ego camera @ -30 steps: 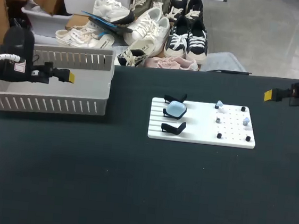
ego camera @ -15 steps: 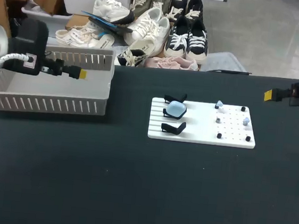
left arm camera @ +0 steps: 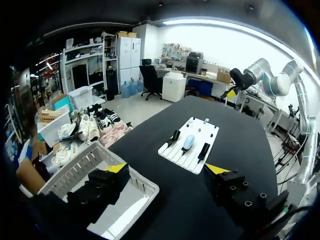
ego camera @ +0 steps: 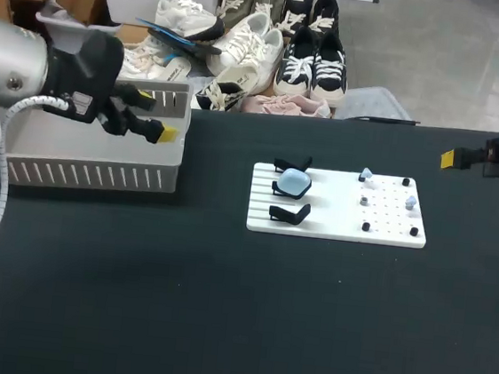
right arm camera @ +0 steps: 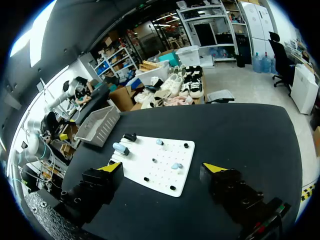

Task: Pick up each earbud case from the left stands, insert the matching earbuds, close the lid, and place the case in the box.

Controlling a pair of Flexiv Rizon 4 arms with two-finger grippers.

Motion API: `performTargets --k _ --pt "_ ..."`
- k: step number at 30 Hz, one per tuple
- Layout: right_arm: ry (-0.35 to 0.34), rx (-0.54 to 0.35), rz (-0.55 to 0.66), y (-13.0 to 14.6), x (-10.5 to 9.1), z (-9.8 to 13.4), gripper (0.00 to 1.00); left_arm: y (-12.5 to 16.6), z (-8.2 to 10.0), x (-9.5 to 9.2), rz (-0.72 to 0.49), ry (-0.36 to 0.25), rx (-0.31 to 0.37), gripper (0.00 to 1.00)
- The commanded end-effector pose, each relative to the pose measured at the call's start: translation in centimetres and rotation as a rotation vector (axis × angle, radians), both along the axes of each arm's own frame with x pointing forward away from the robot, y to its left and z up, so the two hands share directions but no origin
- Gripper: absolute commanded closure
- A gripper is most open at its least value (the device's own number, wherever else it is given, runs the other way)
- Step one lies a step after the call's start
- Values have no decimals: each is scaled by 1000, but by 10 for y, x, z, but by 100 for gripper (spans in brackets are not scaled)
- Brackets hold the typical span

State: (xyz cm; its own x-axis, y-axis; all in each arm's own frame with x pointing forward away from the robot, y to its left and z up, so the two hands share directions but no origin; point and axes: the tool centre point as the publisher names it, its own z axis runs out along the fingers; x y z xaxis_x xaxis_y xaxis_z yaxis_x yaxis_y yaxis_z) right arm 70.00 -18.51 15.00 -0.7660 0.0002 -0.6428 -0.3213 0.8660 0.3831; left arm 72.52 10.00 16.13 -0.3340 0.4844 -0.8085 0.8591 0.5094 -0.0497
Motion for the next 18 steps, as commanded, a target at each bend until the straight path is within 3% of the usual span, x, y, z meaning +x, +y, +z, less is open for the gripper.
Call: performTargets --k 1,7,18 --pt "0 0 0 0 0 0 0 -12 -7 16 -355 -6 -28 0" --pt "0 0 0 0 0 0 0 -26 -15 28 -445 -36 7 0" --pt "0 0 0 0 0 0 0 -54 -30 28 -546 -39 -29 0"
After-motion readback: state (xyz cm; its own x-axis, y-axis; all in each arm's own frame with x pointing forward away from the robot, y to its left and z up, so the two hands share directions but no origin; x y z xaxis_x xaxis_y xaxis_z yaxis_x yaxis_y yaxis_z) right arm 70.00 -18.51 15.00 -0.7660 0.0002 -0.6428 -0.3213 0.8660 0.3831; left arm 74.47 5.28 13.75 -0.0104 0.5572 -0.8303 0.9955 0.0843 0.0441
